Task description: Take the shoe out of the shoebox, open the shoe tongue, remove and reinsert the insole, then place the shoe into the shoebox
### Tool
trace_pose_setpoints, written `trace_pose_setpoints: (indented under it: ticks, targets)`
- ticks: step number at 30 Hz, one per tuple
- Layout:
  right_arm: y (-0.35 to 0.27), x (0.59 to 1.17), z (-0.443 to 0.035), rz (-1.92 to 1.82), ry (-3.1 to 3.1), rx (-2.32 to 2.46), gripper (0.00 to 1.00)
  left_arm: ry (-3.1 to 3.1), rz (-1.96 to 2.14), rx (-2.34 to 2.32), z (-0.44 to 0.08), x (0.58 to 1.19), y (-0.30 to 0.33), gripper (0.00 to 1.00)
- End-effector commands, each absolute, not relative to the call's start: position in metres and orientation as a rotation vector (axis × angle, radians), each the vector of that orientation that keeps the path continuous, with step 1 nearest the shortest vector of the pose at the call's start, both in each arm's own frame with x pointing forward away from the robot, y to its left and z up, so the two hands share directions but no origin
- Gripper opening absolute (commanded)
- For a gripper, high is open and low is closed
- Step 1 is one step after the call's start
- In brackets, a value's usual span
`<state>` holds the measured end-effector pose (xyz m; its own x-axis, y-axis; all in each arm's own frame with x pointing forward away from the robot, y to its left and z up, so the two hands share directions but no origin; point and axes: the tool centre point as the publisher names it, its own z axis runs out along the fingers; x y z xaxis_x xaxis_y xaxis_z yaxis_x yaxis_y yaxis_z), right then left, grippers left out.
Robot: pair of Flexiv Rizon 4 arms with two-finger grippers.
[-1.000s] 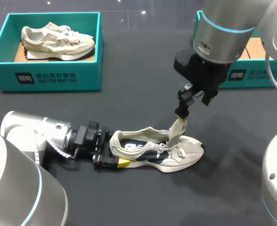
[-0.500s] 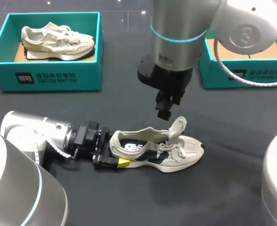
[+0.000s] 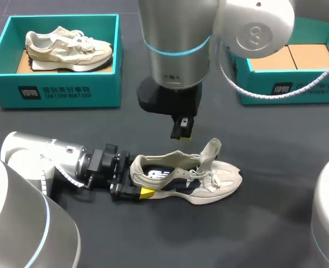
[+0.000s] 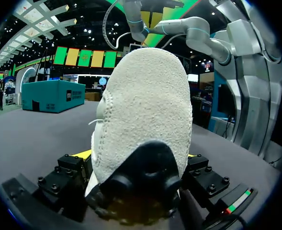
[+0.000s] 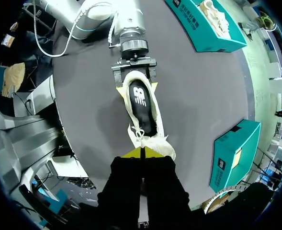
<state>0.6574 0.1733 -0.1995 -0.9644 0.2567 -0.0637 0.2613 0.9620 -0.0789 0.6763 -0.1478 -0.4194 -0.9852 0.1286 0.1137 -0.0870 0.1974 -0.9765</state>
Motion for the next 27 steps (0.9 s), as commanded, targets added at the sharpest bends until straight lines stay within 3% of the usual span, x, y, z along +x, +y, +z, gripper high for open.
trace_pose_setpoints:
  ticks: [1,15,18,27]
  targets:
    - [0.184,0.653,-0.202,-0.129,3.06,0.295,0.0,-2.293,1.889,-0.04,-0.422,0.677,-0.148,0.0]
    - [0.189,0.651,-0.205,-0.075,3.065,0.186,0.0,-2.293,1.889,-0.04,-0.422,0.677,-0.148,0.0]
    - [0.212,0.661,-0.22,-0.204,3.086,-0.008,0.0,-2.293,1.889,-0.04,-0.422,0.677,-0.148,0.0]
    - [0.229,0.671,-0.255,-0.093,3.061,-0.191,0.0,-2.293,1.889,-0.04,-0.422,0.677,-0.148,0.0]
